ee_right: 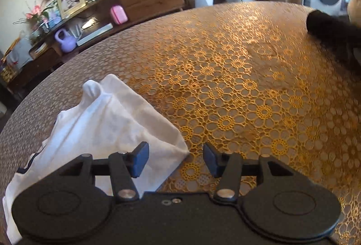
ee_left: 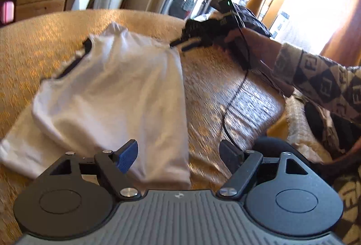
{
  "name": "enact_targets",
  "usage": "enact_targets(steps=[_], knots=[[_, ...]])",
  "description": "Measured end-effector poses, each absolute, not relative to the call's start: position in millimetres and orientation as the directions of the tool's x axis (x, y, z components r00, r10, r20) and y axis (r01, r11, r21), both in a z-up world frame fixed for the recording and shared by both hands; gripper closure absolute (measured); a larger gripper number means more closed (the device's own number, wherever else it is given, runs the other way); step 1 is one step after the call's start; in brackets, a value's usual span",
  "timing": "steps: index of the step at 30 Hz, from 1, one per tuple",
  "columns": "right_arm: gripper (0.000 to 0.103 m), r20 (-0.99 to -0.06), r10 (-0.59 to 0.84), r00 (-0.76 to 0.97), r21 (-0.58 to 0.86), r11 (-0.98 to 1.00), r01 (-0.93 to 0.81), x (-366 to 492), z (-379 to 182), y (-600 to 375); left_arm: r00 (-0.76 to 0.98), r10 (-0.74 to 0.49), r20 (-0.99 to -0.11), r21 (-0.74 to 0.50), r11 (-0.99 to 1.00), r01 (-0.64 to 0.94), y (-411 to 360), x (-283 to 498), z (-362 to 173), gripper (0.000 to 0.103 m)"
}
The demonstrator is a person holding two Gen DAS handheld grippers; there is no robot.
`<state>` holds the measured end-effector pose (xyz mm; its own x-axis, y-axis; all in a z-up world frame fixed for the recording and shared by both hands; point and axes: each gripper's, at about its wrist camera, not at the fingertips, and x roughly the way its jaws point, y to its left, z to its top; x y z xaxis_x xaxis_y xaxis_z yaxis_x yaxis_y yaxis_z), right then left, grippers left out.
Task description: Fold clothes
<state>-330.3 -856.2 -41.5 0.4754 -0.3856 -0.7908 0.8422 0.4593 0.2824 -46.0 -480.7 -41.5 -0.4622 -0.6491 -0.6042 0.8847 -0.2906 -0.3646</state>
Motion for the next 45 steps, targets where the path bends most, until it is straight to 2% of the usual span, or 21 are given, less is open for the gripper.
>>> enact_targets(steps=[8,17,25,29,35,45], knots=[[0.000,-0.797,-0.400,0.452,0.232,0.489,0.841,-313.5,-42.7,-849.4,-0.401,-0.687,-0.606,-0.322,-0.249,0.913,-504.5,-45.2,-31.1,0.024],[0.000,-0.730,-0.411,0.545,0.246,0.586,0.772,-305.6,-12.4,-831.4,-0.354,-0.694,-0.627,-0.206,-0.291,0.935,-565.6,-73.9,-22.1,0.024],[0.000,-0.723,-0.392,0.569,0.188,0.681,0.708,-291.6,-13.4,-816.2,-0.288,-0.630,-0.721,-0.140,-0.275,0.951,-619.0,-82.9,-57.8,0.024],[0.000,-0.712,-0.374,0.595,0.245,0.662,0.709,-302.2,-21.8,-824.4,-0.209,-0.624,-0.753,-0.078,-0.231,0.970,-630.2,-78.6,-68.0,0.024],[0.000,-0.689,-0.375,0.620,0.310,0.621,0.720,-315.0,-28.0,-830.1,-0.174,-0.652,-0.738,-0.023,-0.234,0.972,-623.3,-77.2,-70.8,0.022],[0.000,-0.683,-0.394,0.615,0.396,0.508,0.765,-336.9,-47.5,-841.2,-0.192,-0.688,-0.700,-0.014,-0.255,0.967,-614.6,-80.8,-77.2,0.015]])
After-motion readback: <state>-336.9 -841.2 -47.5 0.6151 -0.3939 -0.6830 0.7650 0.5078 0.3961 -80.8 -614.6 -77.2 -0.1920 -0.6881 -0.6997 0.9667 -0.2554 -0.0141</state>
